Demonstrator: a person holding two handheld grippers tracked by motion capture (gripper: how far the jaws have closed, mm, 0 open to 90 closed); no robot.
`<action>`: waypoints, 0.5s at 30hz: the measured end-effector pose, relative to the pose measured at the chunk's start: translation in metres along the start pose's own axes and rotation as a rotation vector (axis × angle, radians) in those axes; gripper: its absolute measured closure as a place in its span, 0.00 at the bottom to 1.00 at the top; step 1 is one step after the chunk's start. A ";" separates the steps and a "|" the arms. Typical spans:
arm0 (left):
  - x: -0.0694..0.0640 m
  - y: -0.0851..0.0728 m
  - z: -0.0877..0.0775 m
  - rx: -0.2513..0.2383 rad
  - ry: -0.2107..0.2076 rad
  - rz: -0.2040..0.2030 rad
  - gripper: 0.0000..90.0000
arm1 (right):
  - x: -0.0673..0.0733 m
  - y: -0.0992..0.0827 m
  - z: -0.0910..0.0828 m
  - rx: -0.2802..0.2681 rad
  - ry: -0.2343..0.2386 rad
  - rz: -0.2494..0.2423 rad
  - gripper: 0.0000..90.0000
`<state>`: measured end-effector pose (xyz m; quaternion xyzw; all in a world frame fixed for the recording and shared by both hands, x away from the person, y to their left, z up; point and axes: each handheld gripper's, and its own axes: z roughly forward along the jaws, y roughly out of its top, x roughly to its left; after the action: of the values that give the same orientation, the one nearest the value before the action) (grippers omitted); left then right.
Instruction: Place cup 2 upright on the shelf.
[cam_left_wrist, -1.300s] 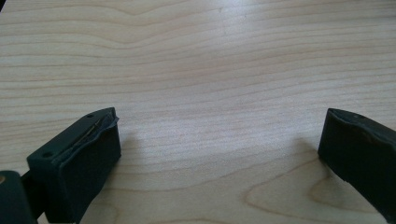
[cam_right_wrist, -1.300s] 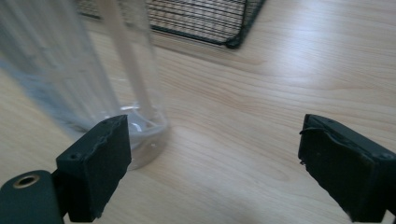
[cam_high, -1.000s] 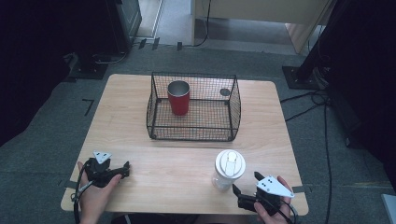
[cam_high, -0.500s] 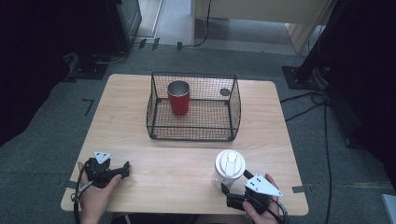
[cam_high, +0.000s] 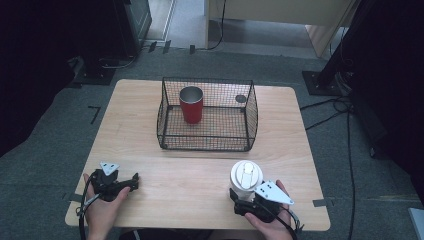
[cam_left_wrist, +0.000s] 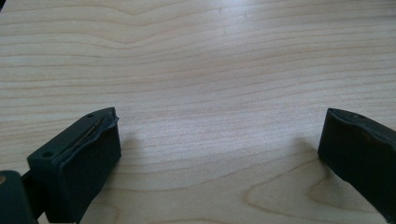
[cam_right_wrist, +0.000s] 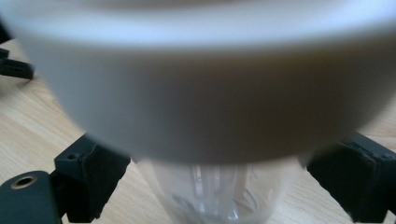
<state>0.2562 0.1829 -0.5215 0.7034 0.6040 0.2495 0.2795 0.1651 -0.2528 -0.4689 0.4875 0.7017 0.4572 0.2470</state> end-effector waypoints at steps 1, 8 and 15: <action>0.000 0.000 0.000 0.000 0.000 0.000 0.00 | 0.001 0.001 0.002 0.008 -0.003 0.000 0.10; 0.000 0.000 0.000 0.000 0.000 0.000 0.00 | 0.006 0.005 0.008 0.002 -0.043 -0.003 0.17; 0.000 0.000 0.000 0.000 0.000 0.000 0.00 | 0.007 0.007 0.008 -0.018 -0.047 -0.003 0.18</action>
<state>0.2562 0.1829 -0.5215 0.7035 0.6039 0.2496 0.2795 0.1724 -0.2426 -0.4656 0.4946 0.6924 0.4515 0.2686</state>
